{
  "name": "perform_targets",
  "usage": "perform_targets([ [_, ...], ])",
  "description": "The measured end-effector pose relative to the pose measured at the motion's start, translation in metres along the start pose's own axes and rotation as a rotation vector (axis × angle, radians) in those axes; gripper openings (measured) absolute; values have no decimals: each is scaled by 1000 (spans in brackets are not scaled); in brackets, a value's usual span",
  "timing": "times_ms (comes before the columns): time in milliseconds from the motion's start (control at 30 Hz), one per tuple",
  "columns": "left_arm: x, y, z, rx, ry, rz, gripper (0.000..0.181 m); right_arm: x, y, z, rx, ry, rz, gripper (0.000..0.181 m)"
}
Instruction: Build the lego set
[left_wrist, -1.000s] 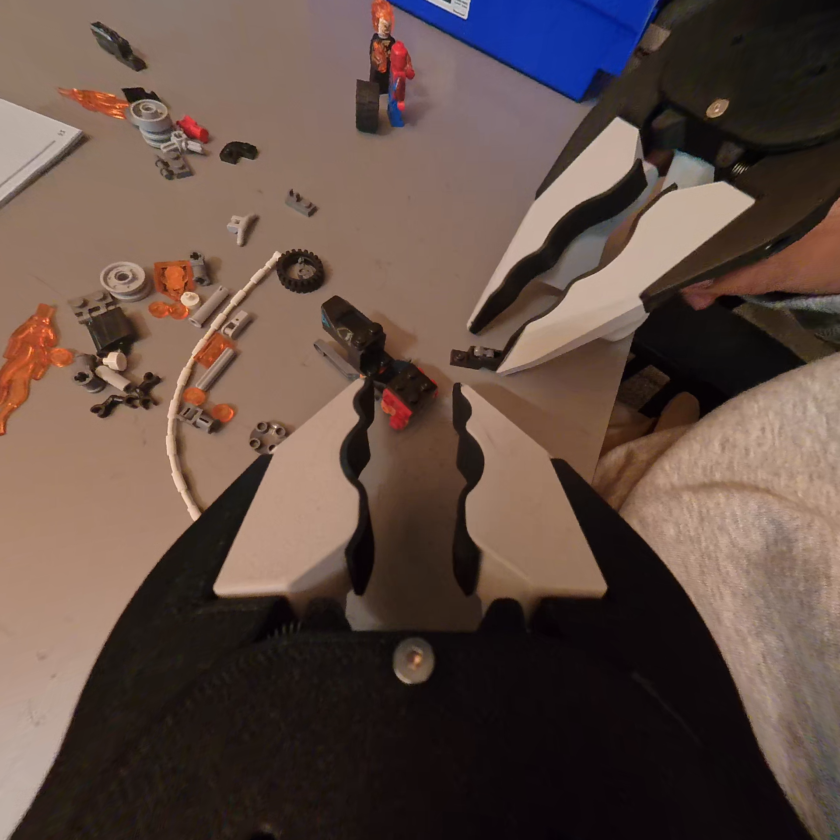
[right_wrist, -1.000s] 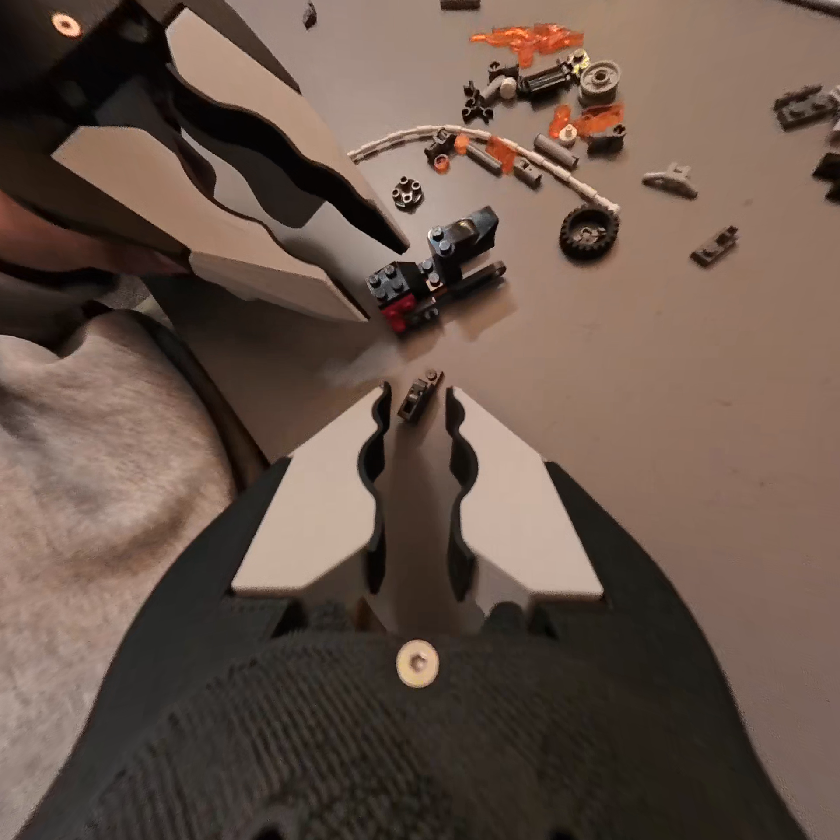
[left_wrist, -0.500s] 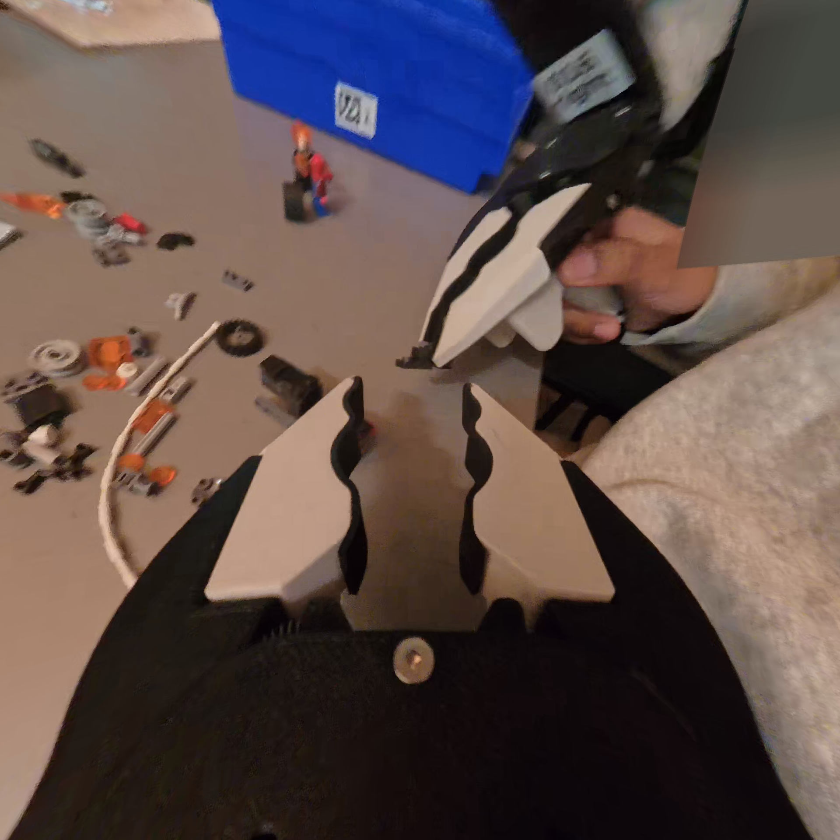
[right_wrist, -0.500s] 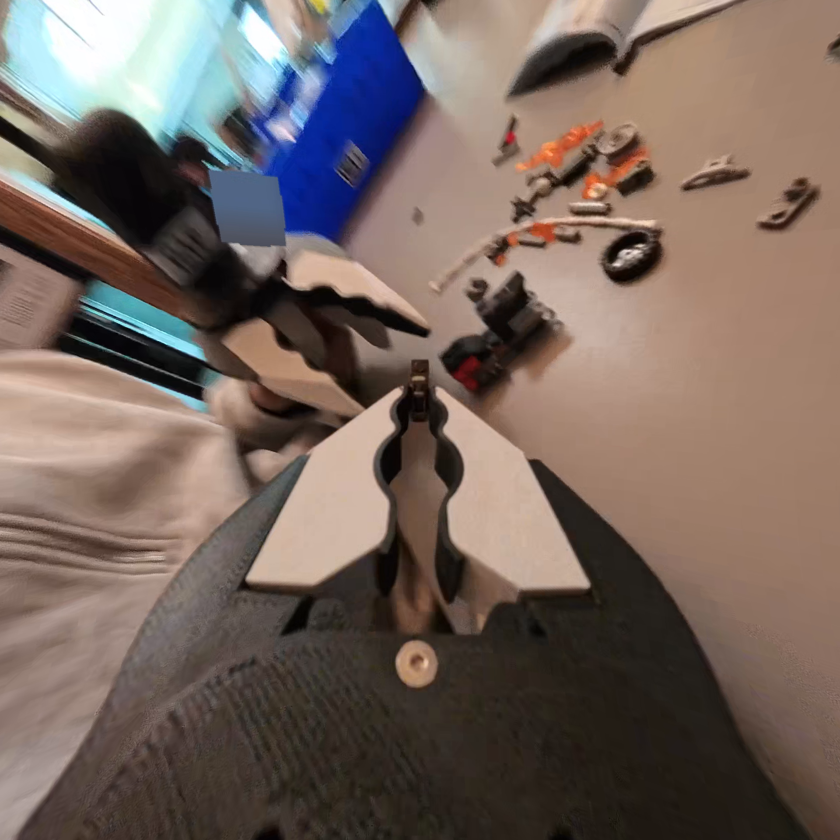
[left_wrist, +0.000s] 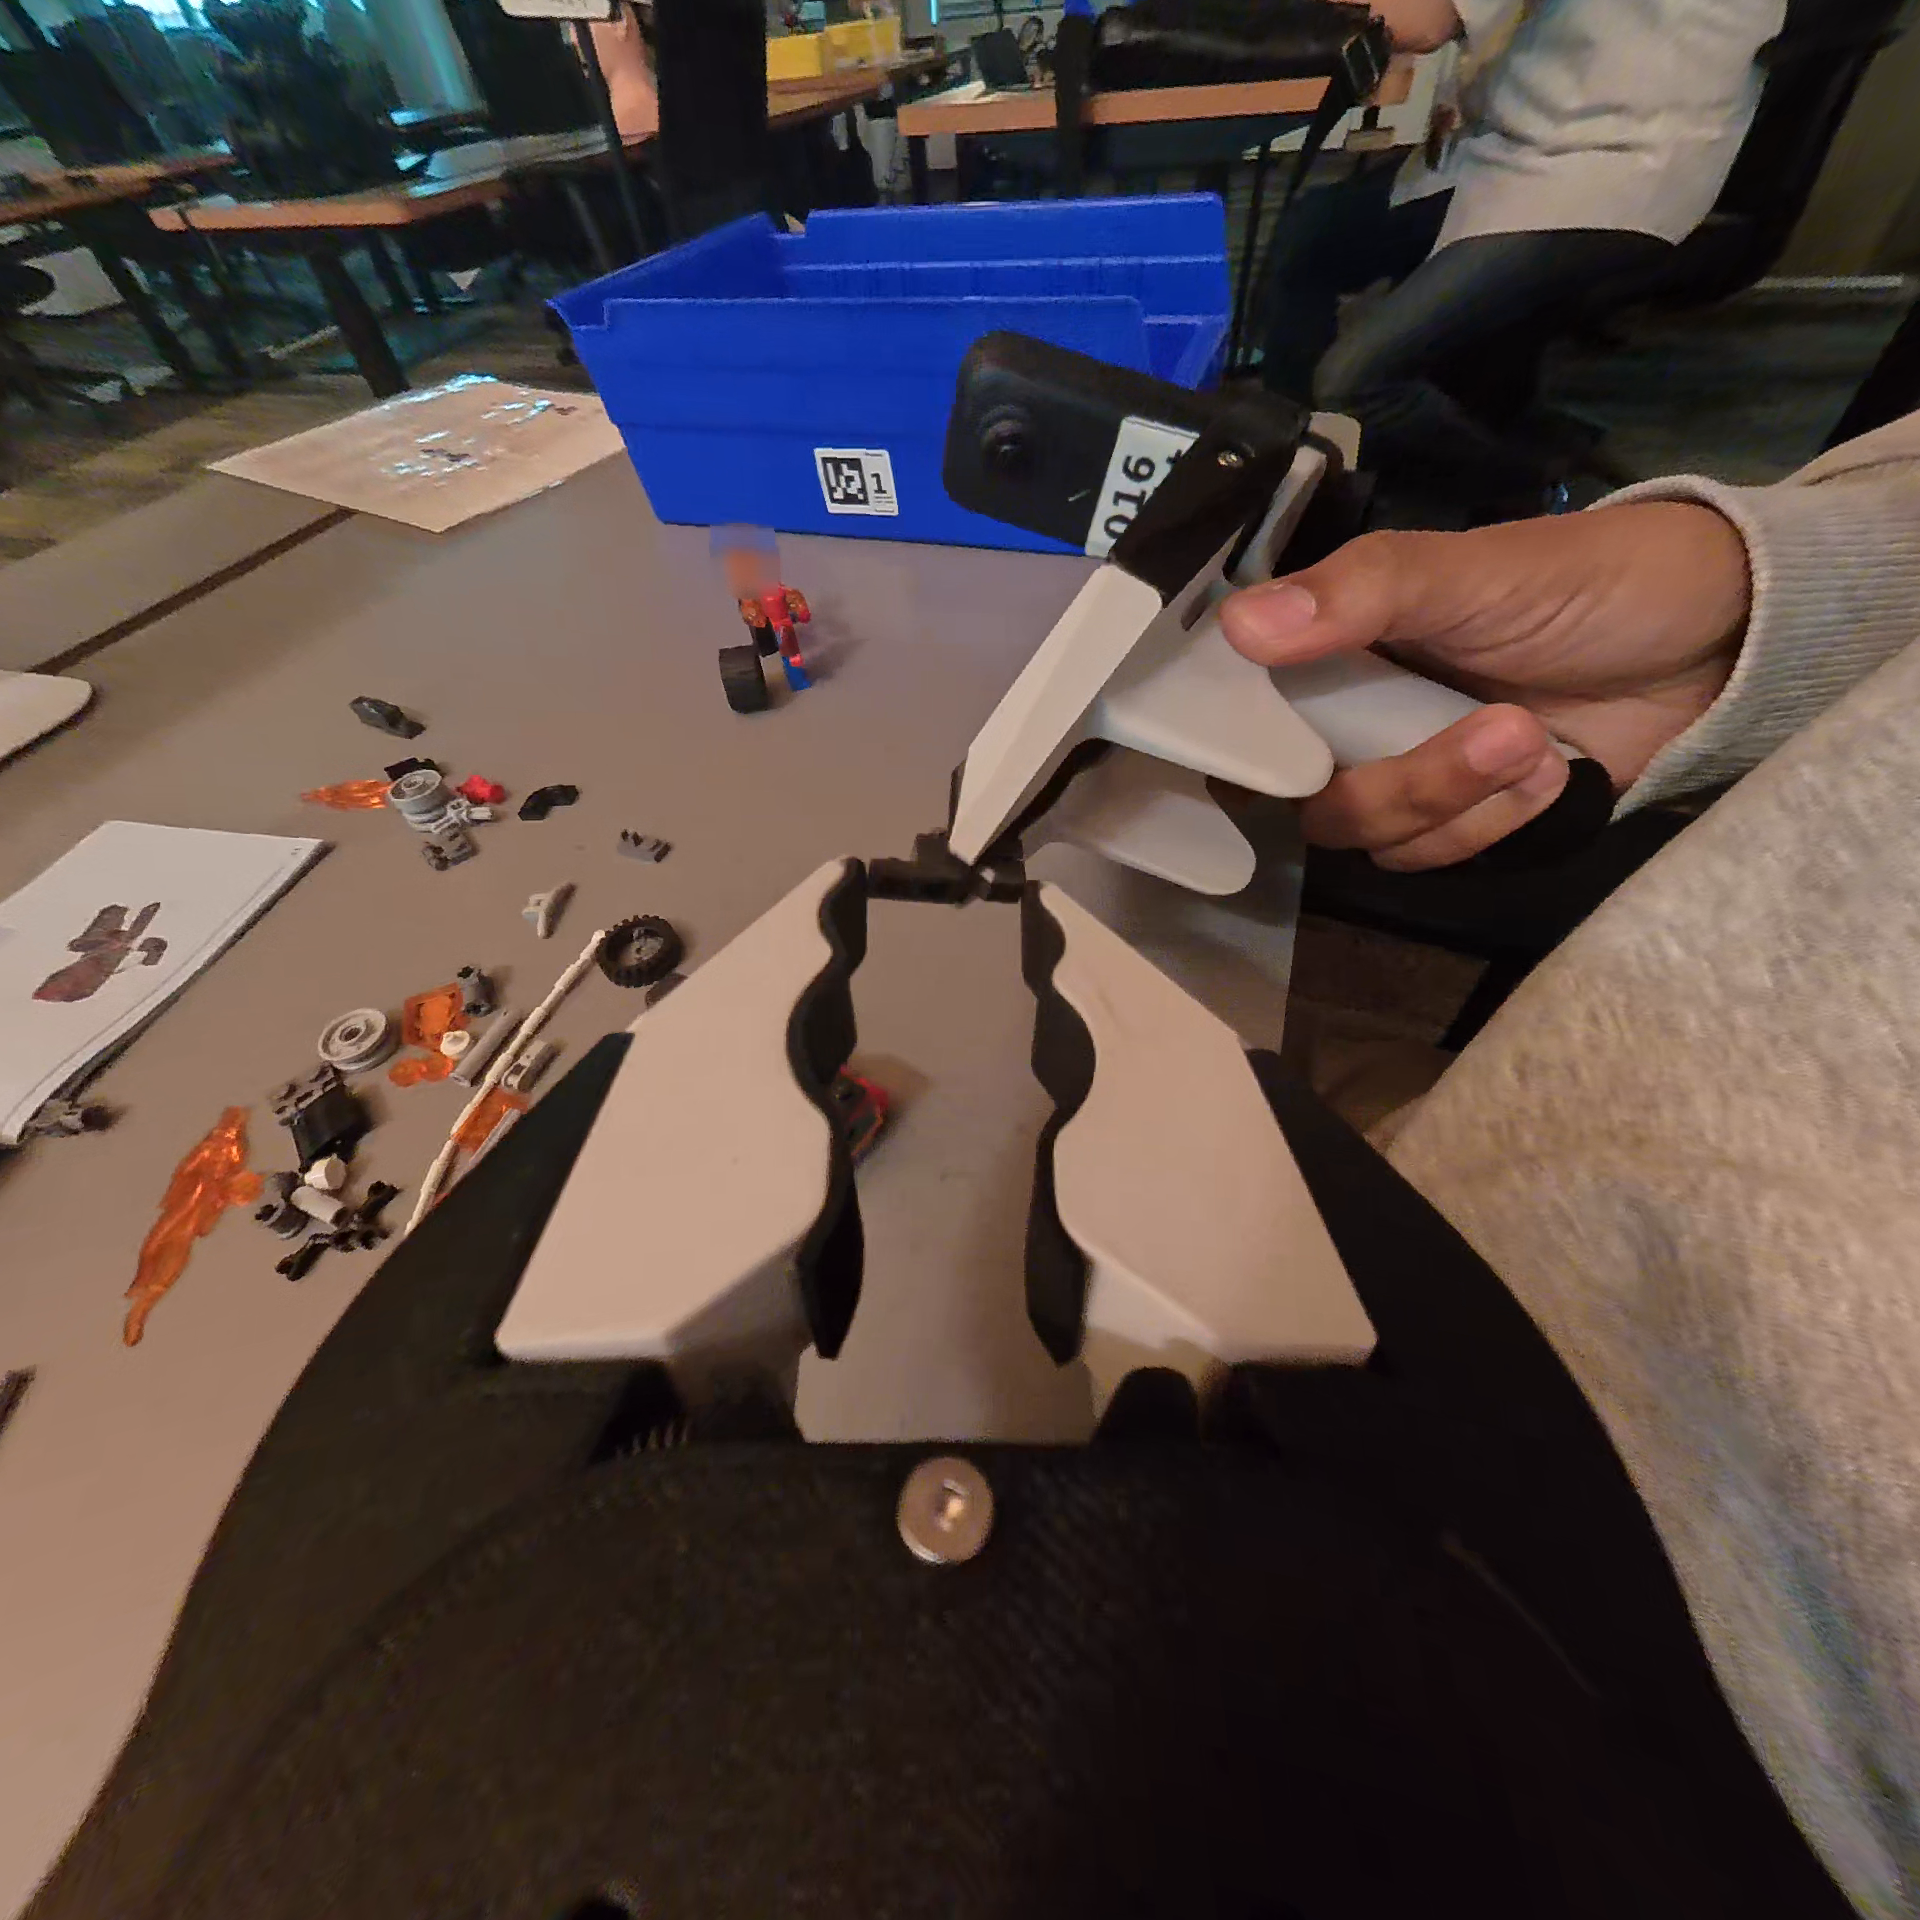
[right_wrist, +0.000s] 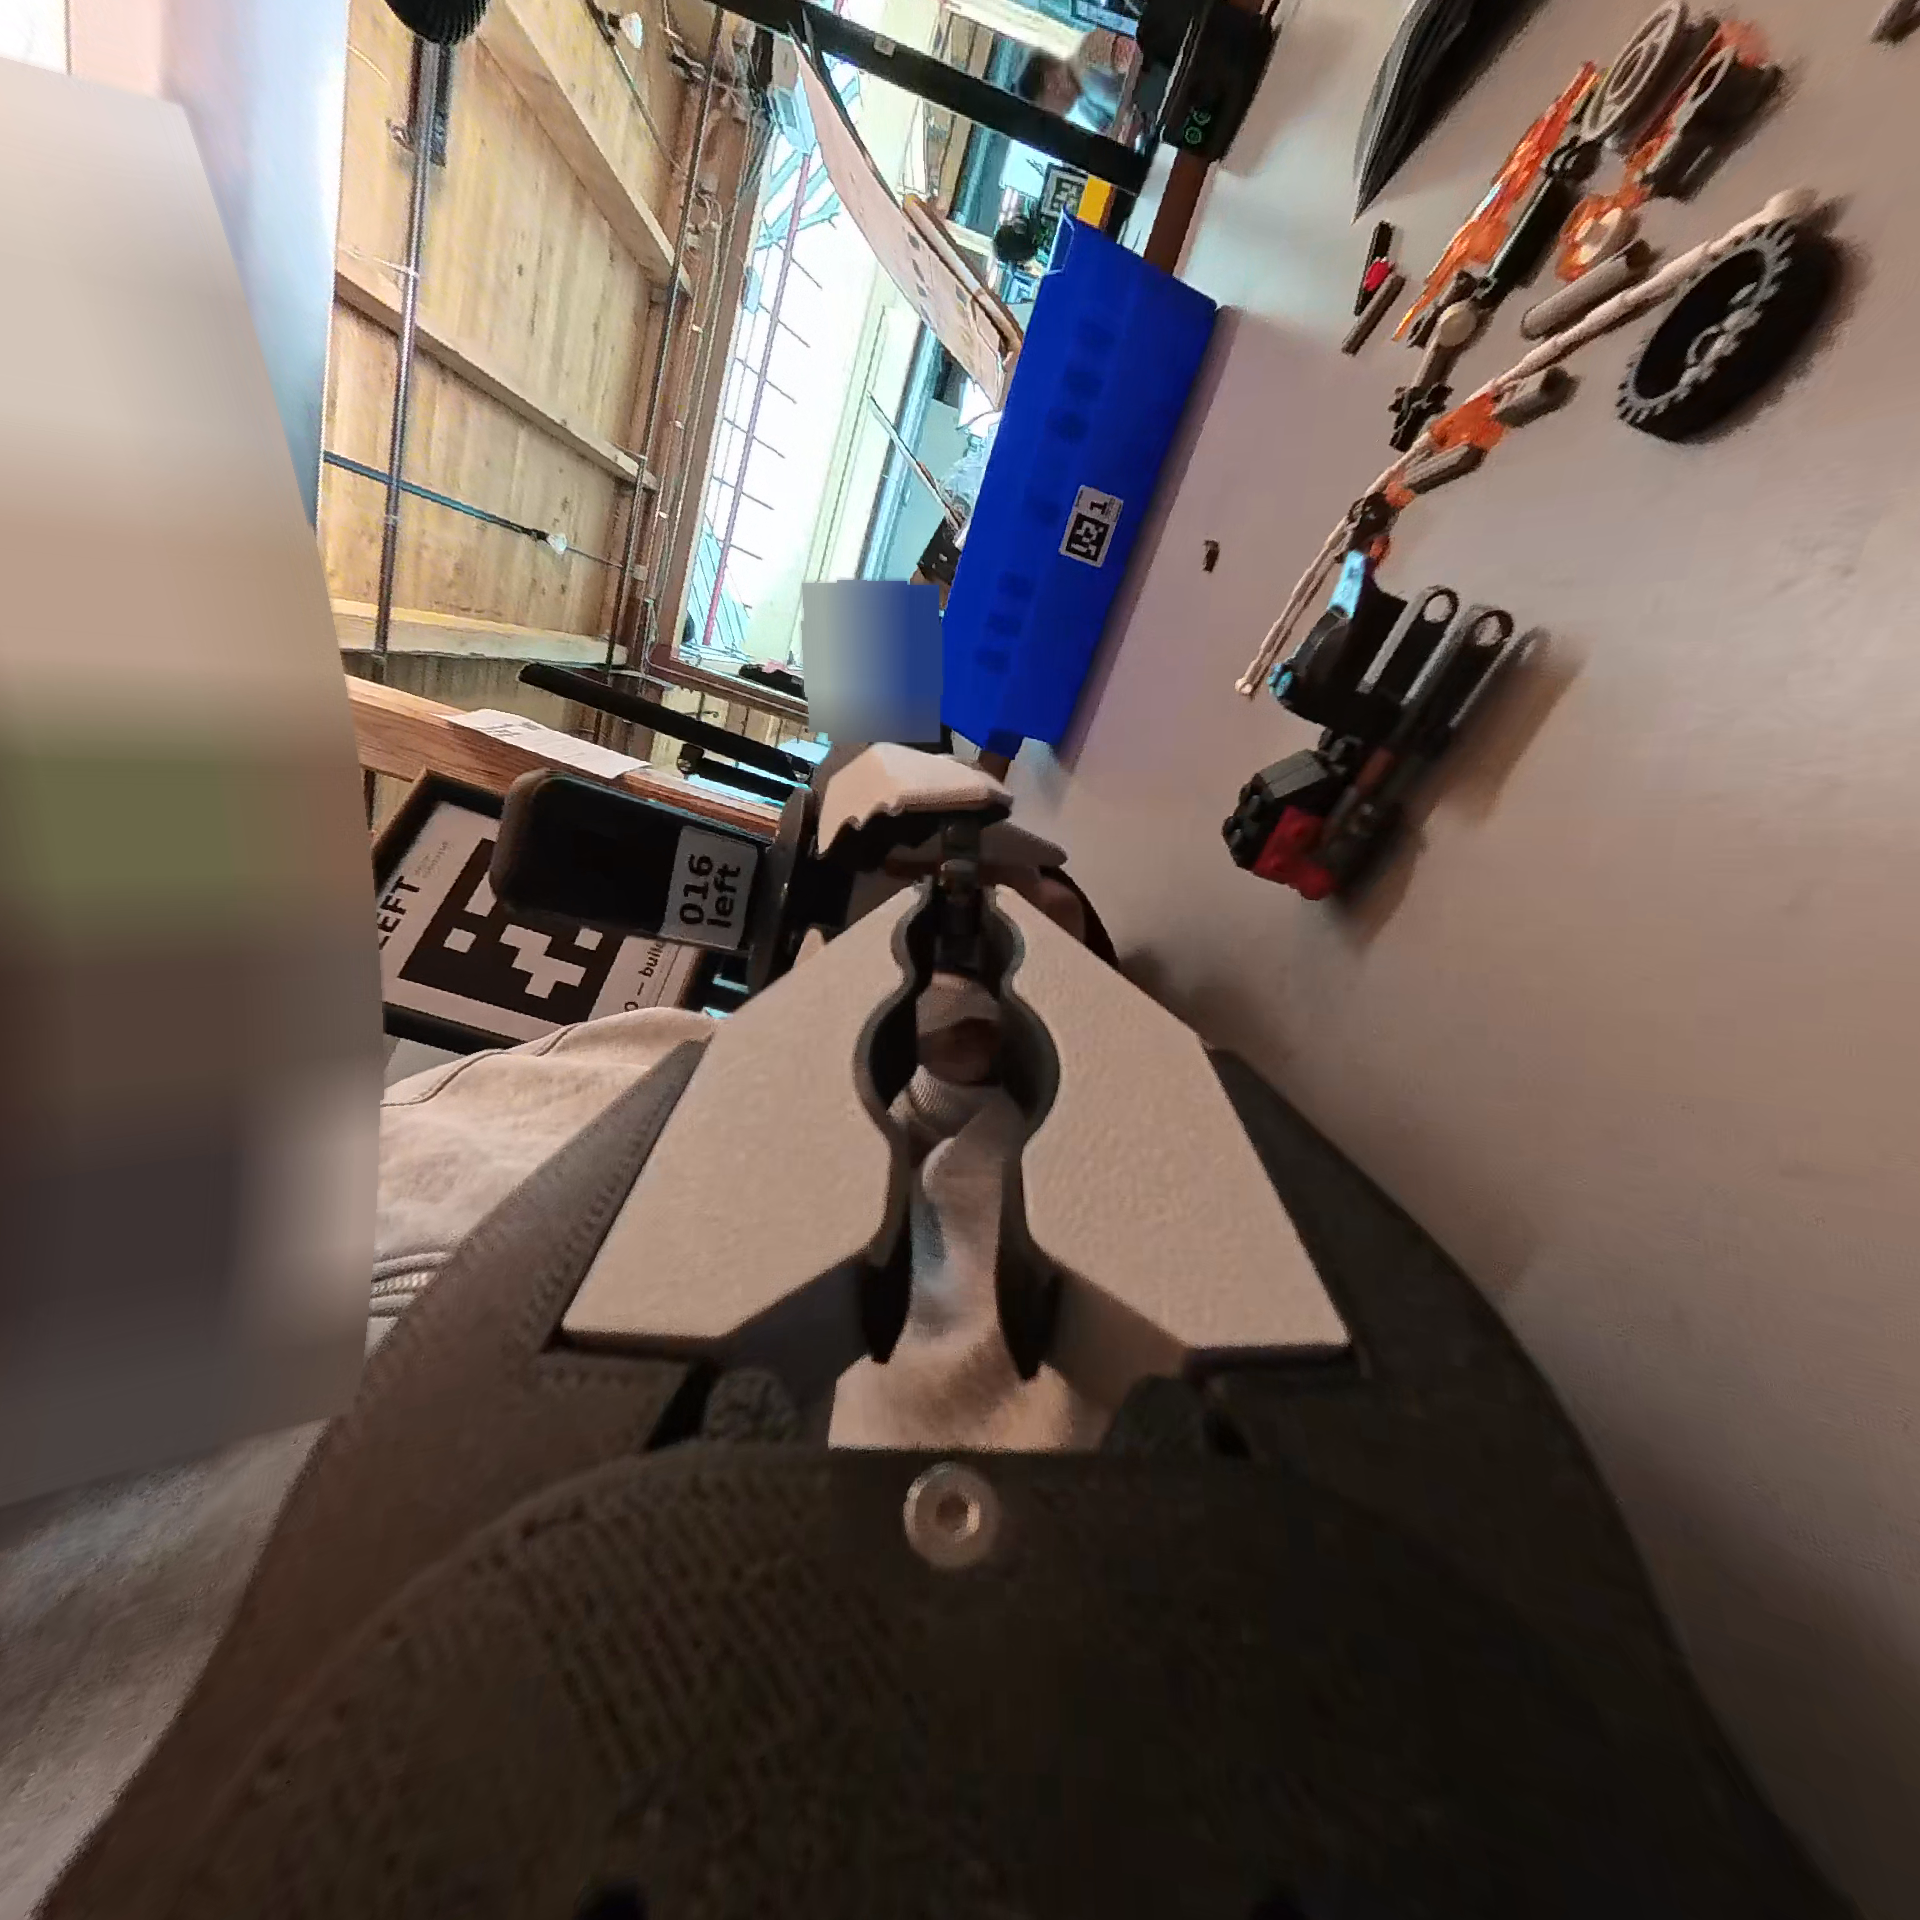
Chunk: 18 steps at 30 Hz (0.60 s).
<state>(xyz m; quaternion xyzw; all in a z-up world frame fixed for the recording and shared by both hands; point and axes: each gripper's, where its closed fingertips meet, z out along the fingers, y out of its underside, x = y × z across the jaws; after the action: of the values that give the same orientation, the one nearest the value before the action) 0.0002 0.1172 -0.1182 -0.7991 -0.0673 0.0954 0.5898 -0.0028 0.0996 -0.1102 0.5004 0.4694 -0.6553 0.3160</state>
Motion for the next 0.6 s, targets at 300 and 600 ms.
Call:
perform_targets([
  [300,7,7,5,-56,31,16,27,9,4,-10,-14,45,-9,17],
  [600,27,50,26,-365,158,20,27,38,1,-58,-134,394,-461,37],
])
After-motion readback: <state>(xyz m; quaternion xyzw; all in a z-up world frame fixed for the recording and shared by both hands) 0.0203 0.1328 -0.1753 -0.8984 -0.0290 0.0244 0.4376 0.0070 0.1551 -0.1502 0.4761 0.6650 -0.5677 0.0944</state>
